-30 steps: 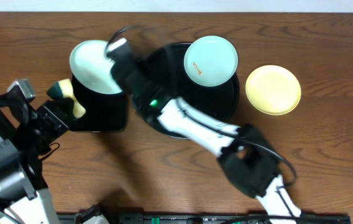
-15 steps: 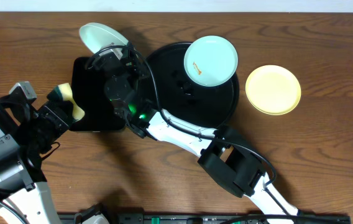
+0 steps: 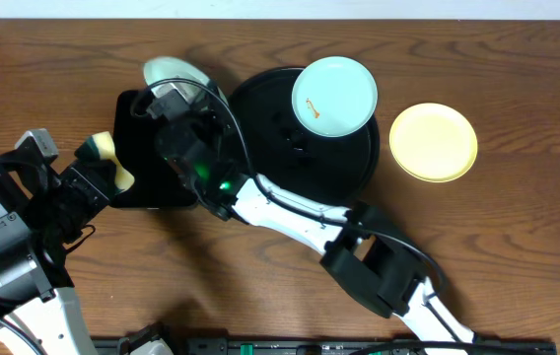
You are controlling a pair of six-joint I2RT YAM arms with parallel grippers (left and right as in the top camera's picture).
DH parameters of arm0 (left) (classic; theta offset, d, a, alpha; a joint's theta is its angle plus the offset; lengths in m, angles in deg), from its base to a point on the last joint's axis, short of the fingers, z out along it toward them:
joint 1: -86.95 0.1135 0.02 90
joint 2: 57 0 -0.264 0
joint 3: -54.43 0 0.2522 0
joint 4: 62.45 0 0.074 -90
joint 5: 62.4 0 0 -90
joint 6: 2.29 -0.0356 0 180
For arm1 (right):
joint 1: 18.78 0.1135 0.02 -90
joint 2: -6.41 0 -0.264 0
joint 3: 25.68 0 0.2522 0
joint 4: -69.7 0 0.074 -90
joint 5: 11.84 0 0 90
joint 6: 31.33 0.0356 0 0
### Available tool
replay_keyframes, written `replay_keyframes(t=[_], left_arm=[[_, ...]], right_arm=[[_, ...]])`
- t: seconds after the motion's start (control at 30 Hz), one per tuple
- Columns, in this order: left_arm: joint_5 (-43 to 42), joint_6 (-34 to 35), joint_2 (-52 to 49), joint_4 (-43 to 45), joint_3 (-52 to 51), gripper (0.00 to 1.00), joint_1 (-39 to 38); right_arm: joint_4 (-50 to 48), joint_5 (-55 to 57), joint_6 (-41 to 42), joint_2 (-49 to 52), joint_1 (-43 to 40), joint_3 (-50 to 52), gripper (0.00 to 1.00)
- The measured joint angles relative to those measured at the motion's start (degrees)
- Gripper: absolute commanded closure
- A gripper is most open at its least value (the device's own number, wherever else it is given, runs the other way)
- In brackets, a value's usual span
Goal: Clean dirty plates on tray and stack at the side
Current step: 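Carry the green plate right and stack it on the yellow plate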
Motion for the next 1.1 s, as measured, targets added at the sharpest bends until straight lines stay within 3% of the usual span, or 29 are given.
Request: replay_keyframes(t=[0.17,0.3,0.47,0.7,0.93,1.1], left_arm=[[0.0,-0.2,-0.9,-1.5,0.0,0.92,0.0],[0.0,-0.7,-1.8,-1.7,0.0,0.92,0.0],[0.0,-1.3,-2.8,-1.7,0.0,0.92,-0.8],[0.0,-2.8,-5.0,-1.0,0.0,0.92,-6.2],[0.0,-3.2,-9.0,0.3,0.0,0.92,-10.7],[0.2,-3.2,-10.5,0.8,-0.1,0.92,-11.6]], right_arm=[[19.0,-13.0,17.7,-8.1,-4.9,0.1,0.99],[31.1,-29.2,30.1,-16.5,-16.4,-0.1,0.99],[49.1,-41.6,37.2,-22.3,-33.9,-0.9,0.99],[67.7,-47.2,39.7,-20.8,-52.8,0.0,0.99],[69.5,-48.6,40.1,-20.0,-65.7,6.1,0.99],[64.4,-50.6,40.2,-20.0,-68.8,13.2,0.96]])
